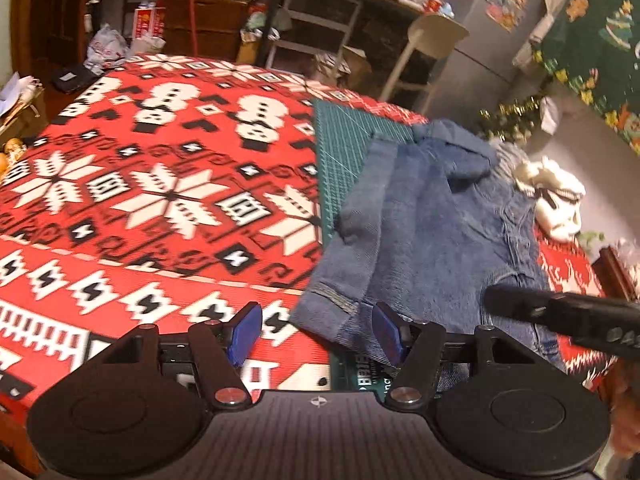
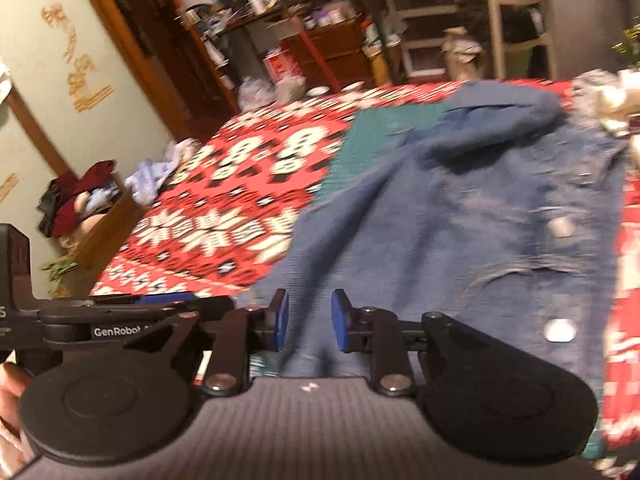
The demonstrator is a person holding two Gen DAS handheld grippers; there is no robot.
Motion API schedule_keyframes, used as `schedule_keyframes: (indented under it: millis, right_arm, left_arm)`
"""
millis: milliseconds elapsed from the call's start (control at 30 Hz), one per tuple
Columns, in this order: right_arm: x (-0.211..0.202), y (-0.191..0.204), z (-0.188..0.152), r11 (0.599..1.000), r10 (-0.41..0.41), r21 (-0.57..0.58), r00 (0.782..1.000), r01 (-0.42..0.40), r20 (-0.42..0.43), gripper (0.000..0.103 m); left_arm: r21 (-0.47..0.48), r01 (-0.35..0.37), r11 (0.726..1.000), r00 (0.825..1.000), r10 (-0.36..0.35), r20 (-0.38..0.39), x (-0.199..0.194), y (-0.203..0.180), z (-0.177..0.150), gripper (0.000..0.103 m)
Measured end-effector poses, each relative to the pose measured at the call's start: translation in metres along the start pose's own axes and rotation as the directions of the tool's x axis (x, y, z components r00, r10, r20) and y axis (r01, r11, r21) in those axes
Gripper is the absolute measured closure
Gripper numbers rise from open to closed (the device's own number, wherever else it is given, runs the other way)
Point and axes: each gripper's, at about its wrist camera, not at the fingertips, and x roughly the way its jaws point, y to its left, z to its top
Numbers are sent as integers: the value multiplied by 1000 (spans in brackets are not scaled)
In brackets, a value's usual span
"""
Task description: Fold clothes
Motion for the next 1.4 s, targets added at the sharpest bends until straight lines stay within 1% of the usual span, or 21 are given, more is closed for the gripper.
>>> schedule_keyframes:
  millis: [67, 133, 167, 200, 233, 267, 300, 367, 400, 500, 567, 633, 700, 800, 933, 1033, 1100, 1167, 1233, 1300, 1400]
  right_arm:
    - [-15, -18, -4, 998, -67, 12, 998, 66, 18, 74]
    - [-27, -36, -8, 989, -145, 31, 989, 144, 33, 72]
    - [-33, -45, -11, 980, -195, 40, 980, 193, 39, 71]
    - [-38, -53, -14, 971, -235, 48, 971, 233, 41, 67]
    - [-41, -62, -17, 961, -273, 64, 961, 271, 37, 64]
    - [-44, -71, -21, 948, -311, 80, 950, 308, 33, 60]
    - [-47, -79, -25, 935, -346, 94, 938, 342, 27, 59]
    - [-49, -92, -32, 918, -383, 111, 924, 380, 5, 59]
    - [-49, -96, -36, 919, -378, 123, 926, 375, -4, 59]
    - [-47, -107, -44, 927, -324, 186, 945, 325, -33, 59]
    - [-43, -111, -46, 932, -294, 205, 955, 298, -48, 60]
    - [-38, -107, -49, 937, -292, 182, 955, 298, -56, 67]
    - [-33, -103, -51, 941, -291, 160, 955, 297, -64, 84]
    - [-38, -102, -49, 943, -292, 154, 955, 296, -45, 88]
    - [-47, -104, -45, 944, -294, 148, 956, 293, -20, 91]
    - [-59, -110, -41, 943, -301, 151, 954, 298, -3, 91]
    - [-66, -116, -38, 936, -317, 166, 949, 311, 6, 91]
    - [-71, -123, -37, 925, -342, 176, 940, 336, 9, 91]
    - [-75, -129, -38, 914, -371, 182, 929, 363, 10, 91]
    - [-78, -137, -38, 899, -407, 186, 913, 397, 17, 92]
    - [-82, -146, -38, 864, -486, 167, 873, 474, 36, 92]
  left_arm:
    - [28, -4, 1000, 1000, 4, -9, 7, -6, 0, 47]
    - [47, -12, 999, 1000, 13, -22, 13, -10, 0, 48]
    - [49, -18, 999, 999, 20, -31, 16, -11, 0, 52]
    - [49, -24, 999, 999, 26, -38, 19, -12, 0, 56]
    - [49, -33, 998, 998, 35, -43, 21, -13, 0, 64]
    - [54, -47, 997, 998, 50, -42, 23, -14, -1, 68]
    - [61, -65, 996, 997, 67, -37, 24, -16, -1, 71]
    - [82, -83, 993, 996, 85, -24, 25, -19, -3, 75]
    - [96, -90, 991, 996, 92, -18, 25, -21, -4, 77]
    - [126, -108, 986, 994, 110, -4, 24, -25, -6, 79]
    - [133, -116, 984, 993, 118, -1, 23, -25, -7, 85]
    - [124, -109, 986, 994, 110, -3, 21, -24, -7, 90]
    - [119, -117, 986, 993, 118, -1, 18, -24, -7, 91]
    - [103, -112, 988, 993, 114, -9, 15, -22, -8, 93]
    - [107, -92, 990, 995, 95, -20, 9, -23, -9, 94]
    - [131, -33, 991, 999, 38, -36, 3, -29, -12, 93]
    - [154, -21, 988, 999, 25, -29, 0, -36, -14, 88]
    - [180, -21, 983, 1000, 23, -12, -3, -42, -15, 73]
    - [193, -20, 981, 1000, 20, 5, -4, -45, -14, 64]
    - [194, -18, 981, 1000, 16, 9, -2, -46, -11, 60]
    - [192, -12, 981, 1000, 11, 4, 2, -48, -6, 53]
